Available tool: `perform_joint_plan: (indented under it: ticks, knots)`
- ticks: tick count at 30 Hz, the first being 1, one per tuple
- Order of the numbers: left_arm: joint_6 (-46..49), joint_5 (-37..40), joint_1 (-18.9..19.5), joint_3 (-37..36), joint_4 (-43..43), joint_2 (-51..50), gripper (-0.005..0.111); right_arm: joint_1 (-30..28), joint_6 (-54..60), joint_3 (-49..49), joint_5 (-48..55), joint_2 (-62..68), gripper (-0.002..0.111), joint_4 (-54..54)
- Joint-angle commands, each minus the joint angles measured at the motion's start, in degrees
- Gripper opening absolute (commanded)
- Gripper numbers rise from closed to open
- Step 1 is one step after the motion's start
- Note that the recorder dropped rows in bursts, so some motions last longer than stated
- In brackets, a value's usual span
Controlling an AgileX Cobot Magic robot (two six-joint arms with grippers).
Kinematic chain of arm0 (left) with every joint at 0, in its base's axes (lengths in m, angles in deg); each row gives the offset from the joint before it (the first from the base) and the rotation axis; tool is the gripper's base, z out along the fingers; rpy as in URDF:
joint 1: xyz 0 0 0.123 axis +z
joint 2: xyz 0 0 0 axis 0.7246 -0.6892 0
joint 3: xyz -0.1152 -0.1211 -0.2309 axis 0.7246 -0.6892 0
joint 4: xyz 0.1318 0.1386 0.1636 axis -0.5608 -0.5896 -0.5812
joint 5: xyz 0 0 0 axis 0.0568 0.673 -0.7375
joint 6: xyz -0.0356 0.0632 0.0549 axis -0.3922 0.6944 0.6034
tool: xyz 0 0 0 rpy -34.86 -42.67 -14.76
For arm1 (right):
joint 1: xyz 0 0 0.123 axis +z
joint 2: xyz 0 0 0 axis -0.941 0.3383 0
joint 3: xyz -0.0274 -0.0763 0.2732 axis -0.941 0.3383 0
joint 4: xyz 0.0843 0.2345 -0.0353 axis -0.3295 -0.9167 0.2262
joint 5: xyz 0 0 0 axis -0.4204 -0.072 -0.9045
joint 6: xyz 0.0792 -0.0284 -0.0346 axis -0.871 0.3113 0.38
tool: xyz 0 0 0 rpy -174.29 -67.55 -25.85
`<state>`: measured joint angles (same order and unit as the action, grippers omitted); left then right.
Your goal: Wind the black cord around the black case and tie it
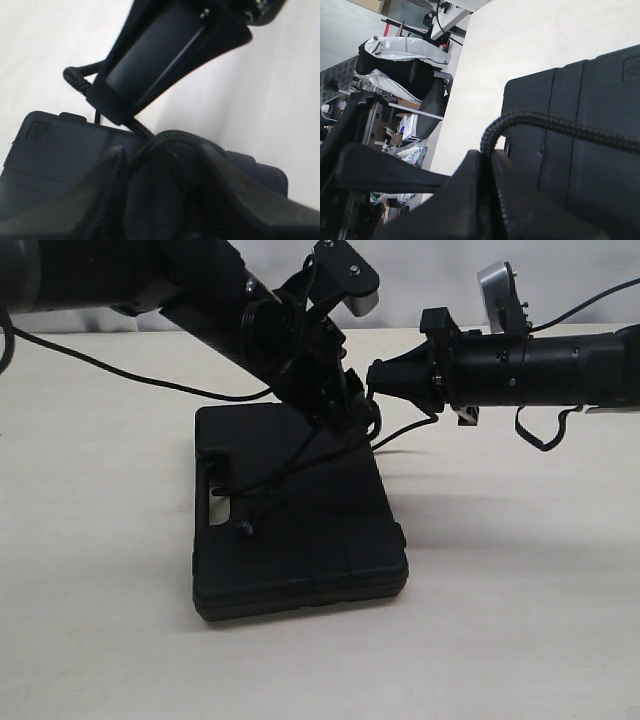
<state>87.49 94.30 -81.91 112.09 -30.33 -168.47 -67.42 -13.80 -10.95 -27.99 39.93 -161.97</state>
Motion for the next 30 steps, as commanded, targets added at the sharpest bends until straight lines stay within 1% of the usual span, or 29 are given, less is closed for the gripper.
perform_joint_plan:
  ticks: [1, 3, 8, 11, 13, 15, 19, 20, 23, 28, 30]
  knots:
    - [-0.38, -0.63, -0.25, 0.02, 0.78, -1.56, 0.031, -0.04, 0.59, 0.3, 1.58, -0.39, 0.004, -0.13]
    - [-0.38, 0.35, -0.25, 0.02, 0.62, -1.84, 0.021, -0.04, 0.59, 0.3, 1.58, -0.39, 0.004, -0.23]
    - [-0.38, 0.14, -0.25, 0.02, -0.23, -1.73, 0.0, -0.04, 0.78, 0.3, 1.58, -0.39, 0.004, -0.22]
    - [-0.28, 0.0, -0.25, 0.02, -2.87, -1.73, 0.0, -0.04, 1.61, 0.3, 1.48, -0.39, 0.004, -0.36]
    - [-0.43, 0.75, -0.25, 0.02, -5.39, -1.73, 0.0, -0.04, 4.61, 0.3, 1.35, -0.39, 0.004, -1.33]
    - [-0.64, 1.41, -0.25, 0.02, -8.23, -1.65, 0.0, -0.04, 6.09, 0.3, 1.35, -0.39, 0.012, -1.77]
    - [-0.64, 0.91, -0.25, 0.02, -10.49, -1.65, 0.0, -0.04, 6.77, 0.3, 1.35, -0.39, 0.062, 0.43]
    - [-0.64, 0.2, -0.25, 0.02, -10.72, -1.61, 0.0, -0.04, 6.77, 0.07, 1.35, -0.39, 0.068, 1.93]
    - [-0.64, -2.85, -0.25, 0.02, -12.95, -1.48, 0.0, -0.04, 5.64, -0.07, 1.71, -0.73, 0.064, 6.24]
    - [-0.64, -3.74, -0.25, 0.02, -14.69, -1.48, 0.0, -0.04, 5.64, -0.07, 1.08, -4.94, 0.059, 9.45]
    - [-0.51, -4.63, -0.25, 0.02, -14.99, -1.48, 0.0, 0.28, 4.94, -0.07, -0.05, -7.42, 0.058, 13.28]
